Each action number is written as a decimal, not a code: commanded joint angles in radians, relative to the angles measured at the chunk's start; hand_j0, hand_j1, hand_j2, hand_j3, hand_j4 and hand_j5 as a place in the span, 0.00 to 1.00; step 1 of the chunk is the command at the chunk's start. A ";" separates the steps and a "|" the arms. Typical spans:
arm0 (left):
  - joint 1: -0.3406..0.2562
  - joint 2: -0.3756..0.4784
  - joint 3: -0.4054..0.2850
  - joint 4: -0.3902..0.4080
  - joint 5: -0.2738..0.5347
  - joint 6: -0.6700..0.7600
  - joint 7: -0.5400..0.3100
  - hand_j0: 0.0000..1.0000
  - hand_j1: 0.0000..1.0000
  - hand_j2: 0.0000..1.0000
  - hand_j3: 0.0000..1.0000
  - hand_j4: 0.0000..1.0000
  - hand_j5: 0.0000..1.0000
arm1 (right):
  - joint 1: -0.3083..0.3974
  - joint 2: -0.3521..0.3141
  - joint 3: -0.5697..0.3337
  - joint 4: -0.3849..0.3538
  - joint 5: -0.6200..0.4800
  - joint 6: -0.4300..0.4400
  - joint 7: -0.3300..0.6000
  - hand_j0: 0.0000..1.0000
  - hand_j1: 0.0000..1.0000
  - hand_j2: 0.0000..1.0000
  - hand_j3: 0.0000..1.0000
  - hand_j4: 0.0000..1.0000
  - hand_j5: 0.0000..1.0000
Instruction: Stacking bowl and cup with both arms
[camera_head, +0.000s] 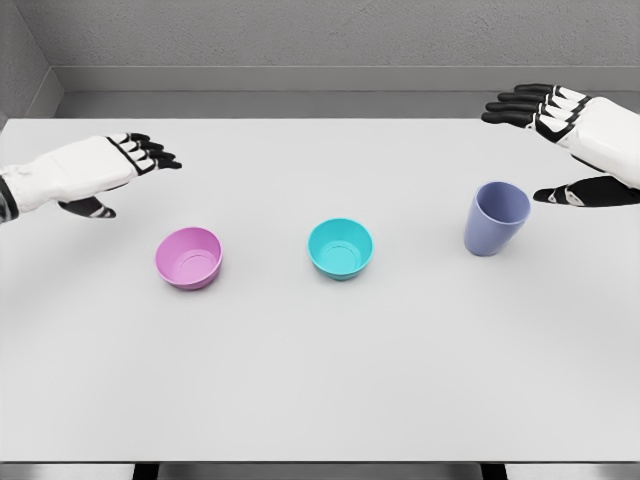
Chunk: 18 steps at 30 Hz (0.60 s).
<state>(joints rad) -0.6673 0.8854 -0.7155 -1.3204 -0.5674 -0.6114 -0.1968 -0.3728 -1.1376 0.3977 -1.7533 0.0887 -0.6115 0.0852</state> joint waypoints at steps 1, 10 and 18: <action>0.000 -0.033 -0.062 0.003 0.004 0.001 -0.042 1.00 1.00 1.00 1.00 1.00 1.00 | 0.000 -0.002 0.000 0.000 -0.007 0.001 -0.001 1.00 1.00 1.00 1.00 1.00 1.00; -0.031 -0.043 -0.134 -0.010 -0.003 0.001 -0.108 1.00 1.00 1.00 1.00 1.00 1.00 | 0.002 -0.004 0.000 0.000 -0.006 0.001 -0.001 1.00 1.00 1.00 1.00 1.00 1.00; -0.031 -0.060 -0.136 -0.016 -0.005 0.001 -0.108 1.00 1.00 1.00 1.00 1.00 1.00 | 0.002 -0.004 0.000 0.000 -0.006 0.001 -0.001 1.00 1.00 1.00 1.00 1.00 1.00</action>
<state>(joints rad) -0.6980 0.8265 -0.8506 -1.3325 -0.5773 -0.6122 -0.3052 -0.3712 -1.1399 0.3979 -1.7532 0.0898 -0.6115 0.0855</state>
